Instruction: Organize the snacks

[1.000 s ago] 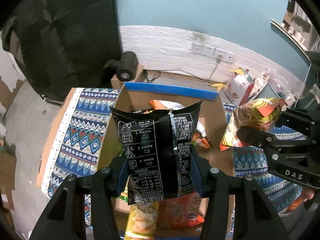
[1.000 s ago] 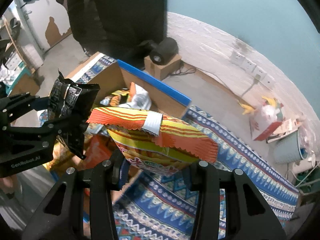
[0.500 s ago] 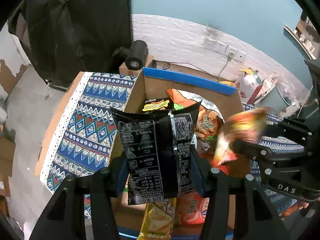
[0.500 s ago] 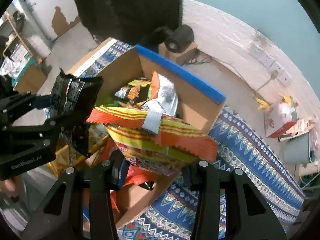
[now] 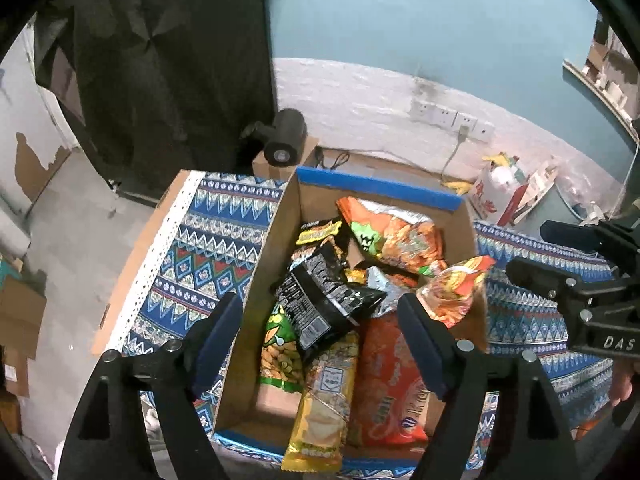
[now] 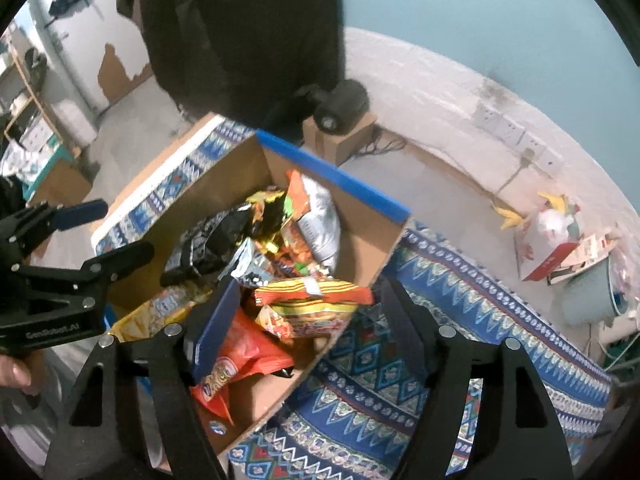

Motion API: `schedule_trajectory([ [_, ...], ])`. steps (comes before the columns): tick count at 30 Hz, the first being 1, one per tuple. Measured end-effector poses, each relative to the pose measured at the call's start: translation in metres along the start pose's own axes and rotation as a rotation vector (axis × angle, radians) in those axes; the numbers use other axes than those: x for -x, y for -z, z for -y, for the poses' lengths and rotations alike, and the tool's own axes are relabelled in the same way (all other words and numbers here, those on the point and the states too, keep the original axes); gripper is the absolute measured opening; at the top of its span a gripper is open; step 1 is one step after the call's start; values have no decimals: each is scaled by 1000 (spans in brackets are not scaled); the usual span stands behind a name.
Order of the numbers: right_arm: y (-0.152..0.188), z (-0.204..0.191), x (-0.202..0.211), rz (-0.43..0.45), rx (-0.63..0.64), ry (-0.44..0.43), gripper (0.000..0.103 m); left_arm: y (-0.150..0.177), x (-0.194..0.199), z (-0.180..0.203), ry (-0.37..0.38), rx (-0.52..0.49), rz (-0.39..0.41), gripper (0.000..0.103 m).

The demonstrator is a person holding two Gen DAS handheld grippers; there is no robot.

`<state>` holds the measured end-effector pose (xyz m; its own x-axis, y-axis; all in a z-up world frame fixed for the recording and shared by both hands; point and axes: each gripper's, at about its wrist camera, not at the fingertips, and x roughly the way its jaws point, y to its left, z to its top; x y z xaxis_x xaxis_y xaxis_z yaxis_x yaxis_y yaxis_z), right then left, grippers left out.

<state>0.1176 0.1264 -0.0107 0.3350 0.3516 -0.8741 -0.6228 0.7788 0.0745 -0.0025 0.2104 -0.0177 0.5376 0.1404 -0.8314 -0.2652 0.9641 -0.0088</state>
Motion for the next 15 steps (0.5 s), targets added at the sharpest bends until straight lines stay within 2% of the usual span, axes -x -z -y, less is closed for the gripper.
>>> schedule_trajectory([
  [8, 13, 15, 33, 92, -51, 50, 80, 1, 27, 19, 4, -56, 71, 94],
  [15, 28, 33, 60, 152, -92, 93, 81, 2, 35, 38, 9, -102, 84, 95],
])
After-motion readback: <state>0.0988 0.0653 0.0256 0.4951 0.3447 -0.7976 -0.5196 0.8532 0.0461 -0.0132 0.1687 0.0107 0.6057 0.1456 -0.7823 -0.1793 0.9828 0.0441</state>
